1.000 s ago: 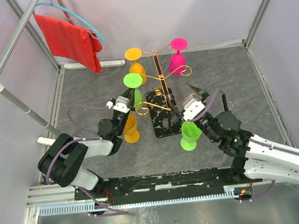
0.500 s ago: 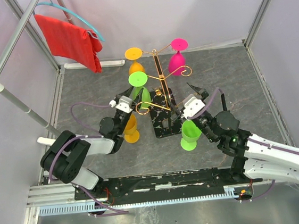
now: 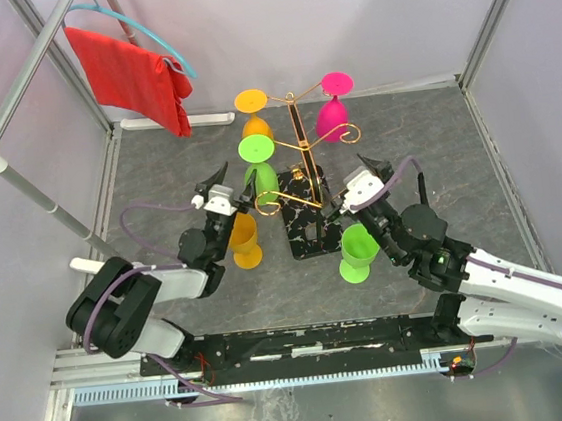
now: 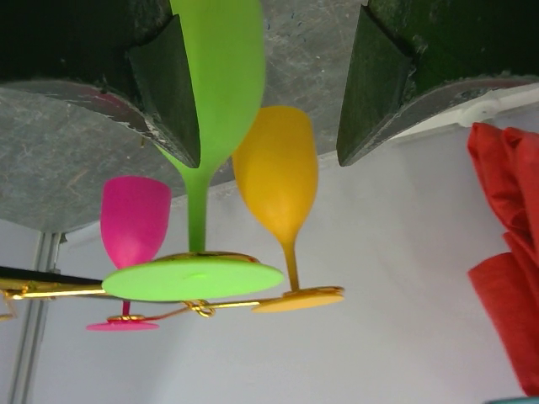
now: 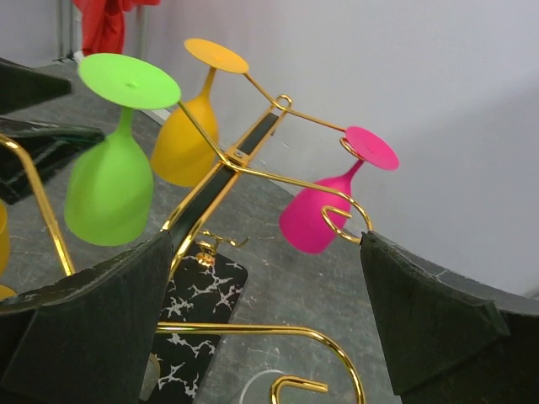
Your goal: Place the wine glass upside down on the wine glass rack
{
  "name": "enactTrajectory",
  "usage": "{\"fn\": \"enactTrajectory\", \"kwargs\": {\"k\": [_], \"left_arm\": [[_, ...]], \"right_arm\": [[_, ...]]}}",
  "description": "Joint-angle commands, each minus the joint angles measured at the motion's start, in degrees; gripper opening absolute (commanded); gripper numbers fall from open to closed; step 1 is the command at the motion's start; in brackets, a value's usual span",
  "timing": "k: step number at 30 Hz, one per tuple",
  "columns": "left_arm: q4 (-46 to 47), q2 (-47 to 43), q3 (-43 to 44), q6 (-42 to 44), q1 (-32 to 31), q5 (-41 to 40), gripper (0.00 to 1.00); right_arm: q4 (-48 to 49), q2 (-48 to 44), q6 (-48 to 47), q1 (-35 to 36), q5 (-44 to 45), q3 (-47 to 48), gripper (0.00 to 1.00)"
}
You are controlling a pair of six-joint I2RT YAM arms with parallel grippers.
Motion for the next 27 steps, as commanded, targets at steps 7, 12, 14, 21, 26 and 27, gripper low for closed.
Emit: {"fn": "enactTrajectory", "kwargs": {"k": [7,12,14,21,26,27], "left_arm": [[-3.7,-14.6,-3.4,-1.7,0.9,2.9,0.73],[-22.3,-25.6,-2.7,-3.2,1.0,0.7,0.74],[-30.2,-30.1,-2.6,-4.1,1.0,-2.0,0.75],[-65.9,-40.1,8.7,-12.0,1.0,-13.6,0.79],[-88.7,-39.3,19.3,-20.6,1.0,-13.9,0.77],[-93.0,-38.8,21.7,-21.9,1.0,-14.2,0.78]], "right_arm": [[-8.9,2.7,8.6,0.1,12.2,10.6,1.00],[-17.5,3.0,13.7,-0.1,11.8,15.3,1.00],[-21.6,3.0,16.0,-0.1,10.2,18.0,1.00],[-35.0,5.8,21.3,-0.2,6.9,27.6,1.00],[-42.6,8.0,24.4,-0.2,6.6,32.7,1.00],[-44.1,8.1,24.9,-0.1,6.6,33.4,1.00]]}}
